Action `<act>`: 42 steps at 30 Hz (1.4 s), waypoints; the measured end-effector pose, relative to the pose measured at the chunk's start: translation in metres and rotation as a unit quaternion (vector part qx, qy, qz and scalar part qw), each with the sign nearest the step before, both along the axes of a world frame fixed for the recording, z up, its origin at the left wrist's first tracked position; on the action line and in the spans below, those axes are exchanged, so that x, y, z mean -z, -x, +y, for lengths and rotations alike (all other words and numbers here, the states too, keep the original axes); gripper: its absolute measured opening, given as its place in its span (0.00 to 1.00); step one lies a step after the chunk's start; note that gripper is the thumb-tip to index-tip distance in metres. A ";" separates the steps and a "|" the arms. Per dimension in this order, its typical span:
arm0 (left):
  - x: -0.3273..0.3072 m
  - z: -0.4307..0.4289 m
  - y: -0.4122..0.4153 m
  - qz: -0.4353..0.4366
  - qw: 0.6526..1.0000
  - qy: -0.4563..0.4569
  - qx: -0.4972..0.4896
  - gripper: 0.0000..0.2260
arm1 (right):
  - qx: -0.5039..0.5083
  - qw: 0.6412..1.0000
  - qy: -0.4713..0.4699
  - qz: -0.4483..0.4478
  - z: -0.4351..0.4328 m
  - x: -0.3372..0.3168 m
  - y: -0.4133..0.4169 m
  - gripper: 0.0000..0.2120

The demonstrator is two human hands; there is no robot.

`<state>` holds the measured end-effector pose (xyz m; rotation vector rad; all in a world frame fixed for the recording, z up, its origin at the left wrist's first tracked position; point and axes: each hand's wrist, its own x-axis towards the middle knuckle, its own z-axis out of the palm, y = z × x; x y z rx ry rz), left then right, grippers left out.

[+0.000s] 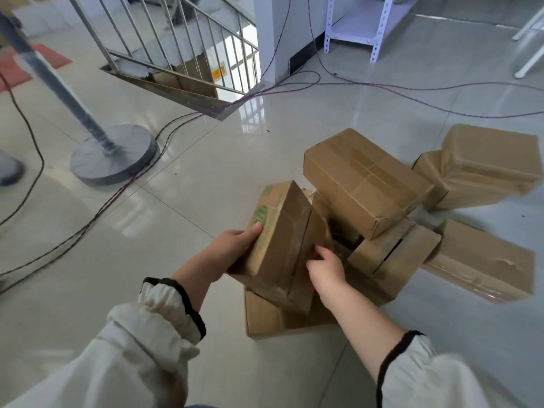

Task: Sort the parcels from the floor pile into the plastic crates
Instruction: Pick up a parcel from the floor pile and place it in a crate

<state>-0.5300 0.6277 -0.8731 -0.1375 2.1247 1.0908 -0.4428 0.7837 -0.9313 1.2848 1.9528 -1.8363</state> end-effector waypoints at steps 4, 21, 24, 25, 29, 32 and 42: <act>-0.002 0.015 -0.005 0.028 0.999 -0.016 0.040 0.15 | 0.050 0.988 0.149 0.003 0.001 -0.003 0.005 0.25; 0.018 -0.007 0.008 0.078 0.994 -0.058 -0.045 0.13 | -0.034 0.972 0.218 0.085 -0.003 -0.021 0.012 0.22; 0.052 -0.021 0.002 0.008 1.000 0.014 -0.007 0.19 | -0.028 0.975 0.205 0.077 0.002 -0.020 0.010 0.20; 0.061 -0.024 -0.001 -0.035 0.999 0.023 0.001 0.21 | -0.027 0.976 0.203 0.075 0.004 -0.020 0.008 0.19; 0.079 -0.024 -0.004 -0.083 0.996 0.029 -0.013 0.23 | 0.007 0.977 0.201 0.065 0.018 -0.016 -0.001 0.17; 0.082 -0.018 -0.002 -0.082 0.996 0.030 -0.012 0.24 | 0.046 0.983 0.167 0.060 0.031 -0.013 -0.005 0.19; 0.073 -0.031 0.005 -0.002 0.999 0.011 -0.047 0.16 | 0.028 0.993 -0.112 0.021 0.029 -0.003 -0.006 0.12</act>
